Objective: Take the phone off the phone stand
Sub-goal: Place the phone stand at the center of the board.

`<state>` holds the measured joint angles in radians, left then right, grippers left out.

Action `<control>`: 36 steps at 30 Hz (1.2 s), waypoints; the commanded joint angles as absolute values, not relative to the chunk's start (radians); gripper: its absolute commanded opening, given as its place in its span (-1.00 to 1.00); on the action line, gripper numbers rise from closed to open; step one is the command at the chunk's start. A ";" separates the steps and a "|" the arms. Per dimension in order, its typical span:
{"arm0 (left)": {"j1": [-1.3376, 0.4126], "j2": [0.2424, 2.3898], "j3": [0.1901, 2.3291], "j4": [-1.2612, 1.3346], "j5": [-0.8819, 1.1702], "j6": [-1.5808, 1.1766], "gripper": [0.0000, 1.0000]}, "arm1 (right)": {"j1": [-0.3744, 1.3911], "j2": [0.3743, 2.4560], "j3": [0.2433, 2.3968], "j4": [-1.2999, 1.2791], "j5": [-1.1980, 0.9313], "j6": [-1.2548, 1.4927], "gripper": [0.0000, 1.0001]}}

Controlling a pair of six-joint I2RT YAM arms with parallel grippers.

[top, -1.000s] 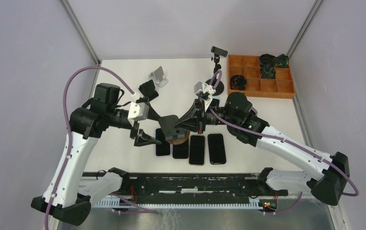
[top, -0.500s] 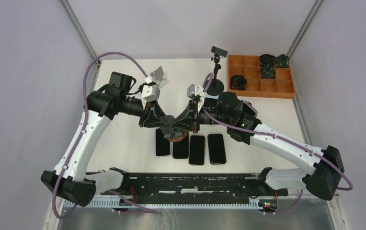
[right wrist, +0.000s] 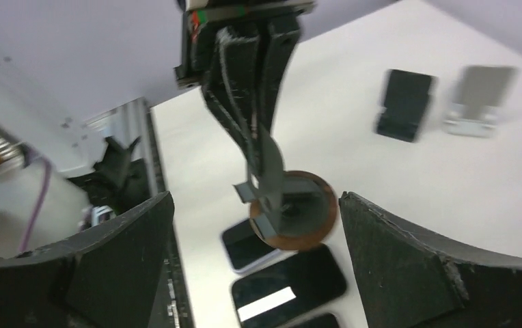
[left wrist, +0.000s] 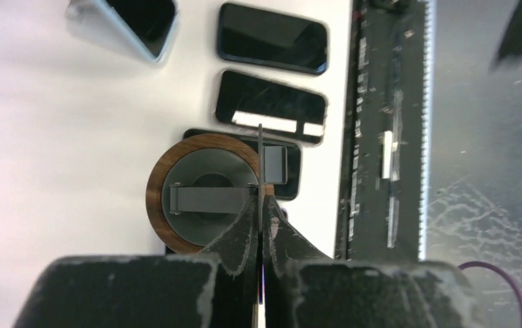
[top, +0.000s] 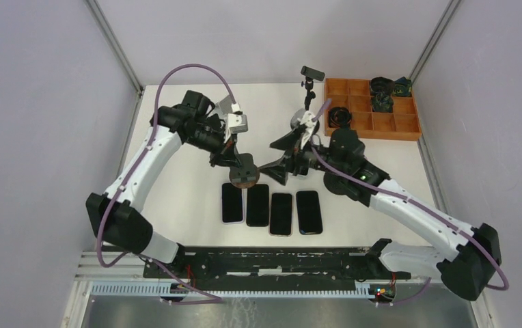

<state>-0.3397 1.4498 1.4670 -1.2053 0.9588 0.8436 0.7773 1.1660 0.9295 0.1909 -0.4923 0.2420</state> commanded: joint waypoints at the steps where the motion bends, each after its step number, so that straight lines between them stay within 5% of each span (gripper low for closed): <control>1: -0.339 1.539 1.550 -1.144 0.850 0.898 -0.96 | 0.679 1.037 0.940 0.063 -0.364 0.207 0.96; 15: -0.339 2.037 1.955 -1.082 0.786 1.003 -0.95 | 0.630 0.849 1.079 -0.498 -0.085 0.229 0.96; 36: -0.326 2.268 2.043 -0.908 0.773 1.041 -0.96 | 0.629 0.840 0.967 -0.485 -0.054 0.246 0.96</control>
<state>-0.3309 2.2341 2.0064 -0.9806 0.7292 0.9981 0.6319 0.8452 0.9932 -0.5091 -0.0841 0.2291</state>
